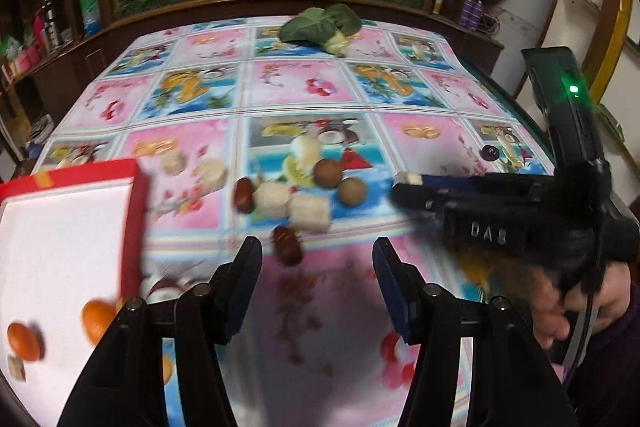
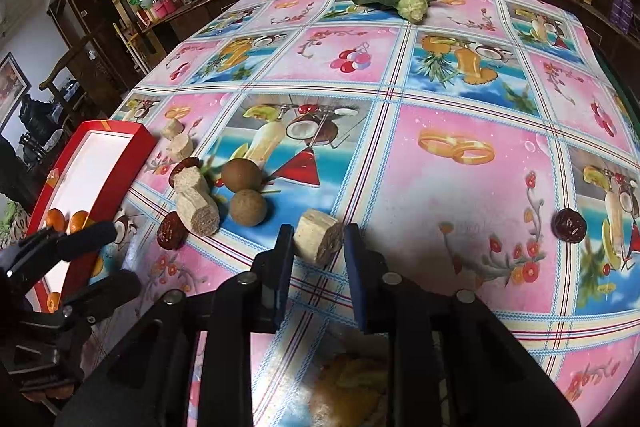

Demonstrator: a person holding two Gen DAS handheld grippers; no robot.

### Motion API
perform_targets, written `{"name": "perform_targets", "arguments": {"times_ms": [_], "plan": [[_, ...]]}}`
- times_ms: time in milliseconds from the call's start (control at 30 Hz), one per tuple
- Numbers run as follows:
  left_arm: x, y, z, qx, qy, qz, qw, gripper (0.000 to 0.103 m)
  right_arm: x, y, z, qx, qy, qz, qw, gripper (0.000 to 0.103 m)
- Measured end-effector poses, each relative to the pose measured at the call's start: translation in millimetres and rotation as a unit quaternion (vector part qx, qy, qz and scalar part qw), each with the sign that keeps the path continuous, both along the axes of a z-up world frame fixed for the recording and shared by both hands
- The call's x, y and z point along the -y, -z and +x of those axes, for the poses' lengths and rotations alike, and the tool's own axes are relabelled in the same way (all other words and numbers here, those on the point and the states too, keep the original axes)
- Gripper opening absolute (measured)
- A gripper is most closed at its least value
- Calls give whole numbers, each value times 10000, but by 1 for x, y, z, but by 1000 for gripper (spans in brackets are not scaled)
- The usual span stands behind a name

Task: Organize fruits
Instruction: 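Grasp a beige cube with the right tool while the left tool reaches toward a dark red date, then grasp the dark red date with the left tool while the right tool holds the cube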

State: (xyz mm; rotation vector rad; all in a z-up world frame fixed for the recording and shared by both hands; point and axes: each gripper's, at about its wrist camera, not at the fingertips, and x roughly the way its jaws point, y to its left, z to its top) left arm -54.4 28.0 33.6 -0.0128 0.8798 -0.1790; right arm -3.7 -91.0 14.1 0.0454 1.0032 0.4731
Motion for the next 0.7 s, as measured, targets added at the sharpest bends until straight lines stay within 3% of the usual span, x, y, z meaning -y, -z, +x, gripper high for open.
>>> {"name": "perform_targets", "arguments": {"times_ms": [133,533,700], "plan": [[6,11,20,-269,-76,-30,9996,57,3,1,2,-106,23,150,9998,27],[15,12,40,-68,-215,244,9994,50,7,1,3,-218,67,251,9994,27],[19,15,32,42,38,520,9986,50,7,2,3,-245,76,249,9994,27]]}}
